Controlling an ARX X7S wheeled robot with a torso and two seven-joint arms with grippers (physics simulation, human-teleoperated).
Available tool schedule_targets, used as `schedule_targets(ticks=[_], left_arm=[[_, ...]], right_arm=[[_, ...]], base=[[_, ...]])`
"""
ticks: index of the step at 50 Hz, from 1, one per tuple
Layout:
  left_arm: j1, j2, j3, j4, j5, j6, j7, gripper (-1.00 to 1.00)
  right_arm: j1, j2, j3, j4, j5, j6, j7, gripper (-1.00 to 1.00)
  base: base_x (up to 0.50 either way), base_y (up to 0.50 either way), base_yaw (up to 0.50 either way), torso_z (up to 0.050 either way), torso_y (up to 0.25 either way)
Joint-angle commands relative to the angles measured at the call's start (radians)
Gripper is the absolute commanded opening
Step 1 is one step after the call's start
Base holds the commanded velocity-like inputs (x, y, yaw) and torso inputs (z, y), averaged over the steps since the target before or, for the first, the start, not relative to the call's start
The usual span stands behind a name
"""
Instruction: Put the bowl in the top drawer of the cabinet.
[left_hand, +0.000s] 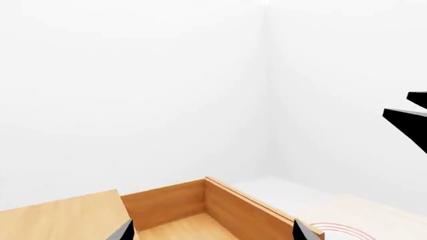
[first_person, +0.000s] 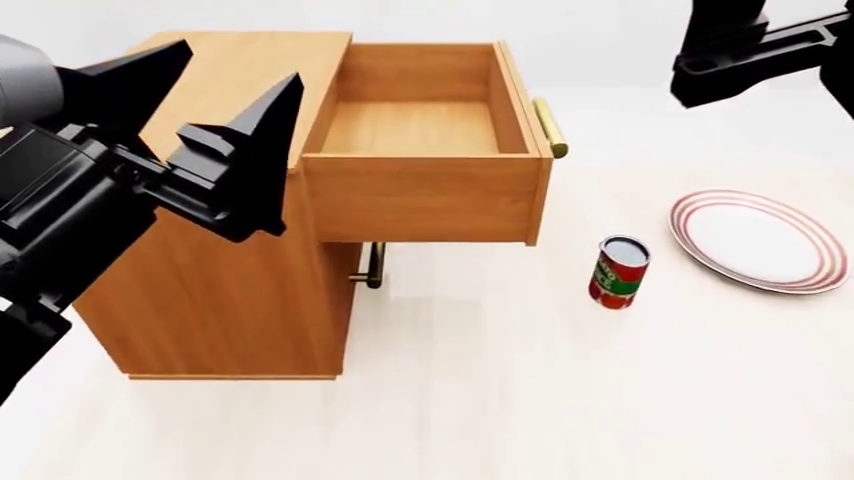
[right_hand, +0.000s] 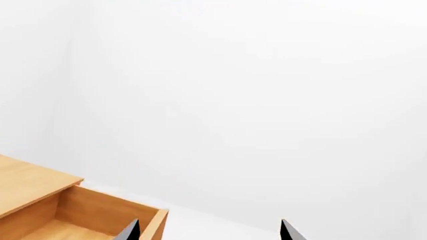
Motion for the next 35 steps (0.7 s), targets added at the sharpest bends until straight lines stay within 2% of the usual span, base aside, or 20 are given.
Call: schedule_targets(ticks=[1,12,19,25,35], left_arm=[[-0.013,-0.009,-0.004,0.004,-0.027,0.003,-0.019,1.0],[-0.047,-0.048,-0.037,0.011,-0.134,0.001,-0.089,1.0],[-0.092,-0.083,-0.043,-0.03,-0.268,0.005,-0.17,1.0],[-0.113,-0.128,-0.038,-0.057,-0.434,0.025,-0.245,1.0],[-0.122,-0.223,-0.029,-0.048,-0.586,0.025,-0.288,1.0]], right_arm=[[0.023,0.014,-0.006,0.006,0.016,0.009,0.009,1.0],[0.187,0.073,-0.039,0.107,0.158,0.18,0.068,1.0],[0.302,0.201,-0.124,0.244,0.331,0.214,0.154,1.0],[0.411,0.365,-0.318,0.39,0.506,0.22,0.185,1.0],[0.519,0.525,-0.586,0.472,0.513,0.221,0.085,1.0]], base=[[0.31,0.0,0.0,0.0,0.0],[0.02,0.0,0.0,0.0,0.001],[0.0,0.0,0.0,0.0,0.0],[0.0,0.0,0.0,0.0,0.0],[0.0,0.0,0.0,0.0,0.0]])
